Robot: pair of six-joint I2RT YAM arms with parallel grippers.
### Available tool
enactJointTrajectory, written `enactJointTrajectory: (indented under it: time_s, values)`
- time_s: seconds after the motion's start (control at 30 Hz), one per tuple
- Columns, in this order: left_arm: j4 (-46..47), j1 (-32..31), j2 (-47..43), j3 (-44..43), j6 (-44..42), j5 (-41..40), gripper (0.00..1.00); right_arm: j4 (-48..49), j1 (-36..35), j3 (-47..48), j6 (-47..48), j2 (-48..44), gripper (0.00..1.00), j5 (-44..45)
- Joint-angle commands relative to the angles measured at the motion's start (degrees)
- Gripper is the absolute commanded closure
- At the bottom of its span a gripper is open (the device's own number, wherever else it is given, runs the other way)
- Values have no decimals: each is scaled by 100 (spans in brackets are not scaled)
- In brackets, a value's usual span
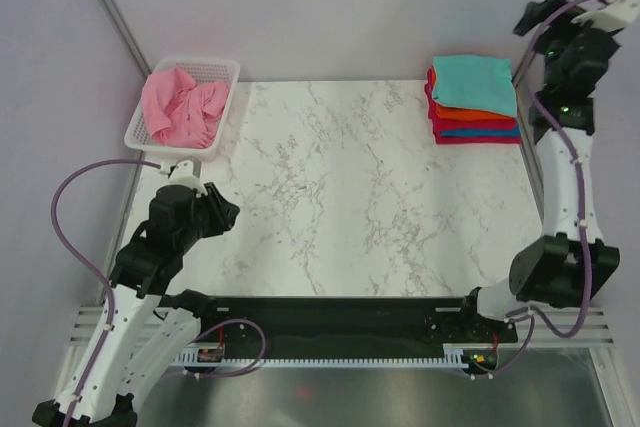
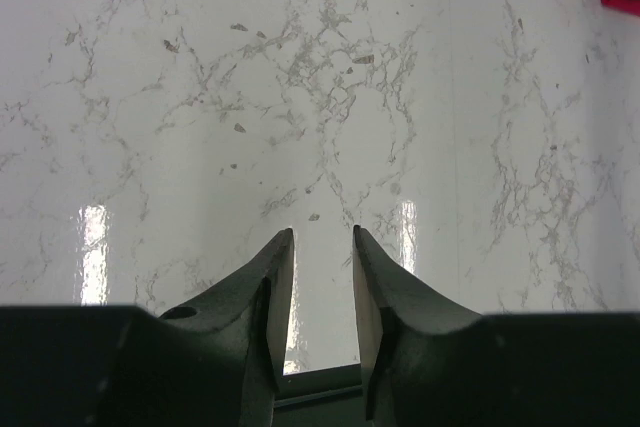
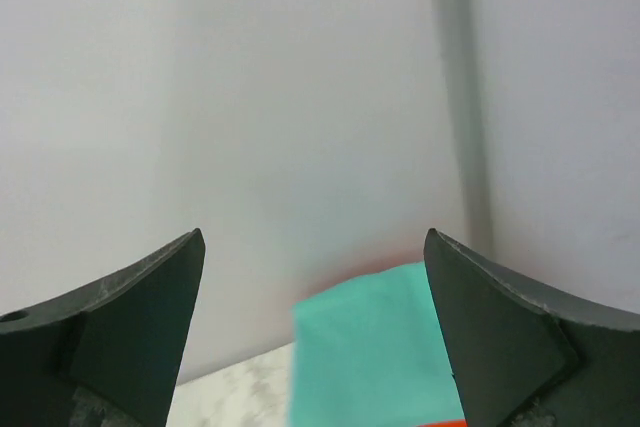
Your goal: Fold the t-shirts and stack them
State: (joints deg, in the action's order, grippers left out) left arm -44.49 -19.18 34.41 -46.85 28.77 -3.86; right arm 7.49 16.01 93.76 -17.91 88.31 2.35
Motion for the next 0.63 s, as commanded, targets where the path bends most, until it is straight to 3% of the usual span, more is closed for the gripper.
enactJointTrajectory:
  time_s: [0.0, 0.03, 0.17, 0.27, 0.4, 0.47, 0.53, 0.57, 0.6]
  values:
    - [230, 54, -136, -61, -285, 175, 62, -406, -1684, -1721, -64, -1073, 2, 352]
    - [230, 55, -154, -44, -276, 166, 61, -423, -2507, -2103, -29, -1358, 2, 519]
    - [283, 46, -111, -26, -328, 175, 60, -231, -3928, -4472, -1002, -2877, 2, 951]
    - [274, 63, -93, -35, -320, 113, 61, 217, -4938, -5854, -1441, -3380, 2, 1012]
    - [274, 55, -137, -17, -311, 61, 61, 332, -6309, -6746, -2014, -3382, 2, 1548]
    - [283, 63, -154, -26, -355, 104, 71, 472, -7232, -7044, -2128, -3277, 2, 2180]
    - [292, 63, -268, -26, -372, 105, 75, 578, -8003, -7186, -2252, -3180, 2, 2802]
    - [274, 72, -321, -78, -390, 61, 73, 622, -8191, -7257, -2295, -3067, 2, 2963]
    - [265, 64, -382, -87, -338, -157, 60, 622, -8463, -7275, -2357, -3013, 2, 3077]
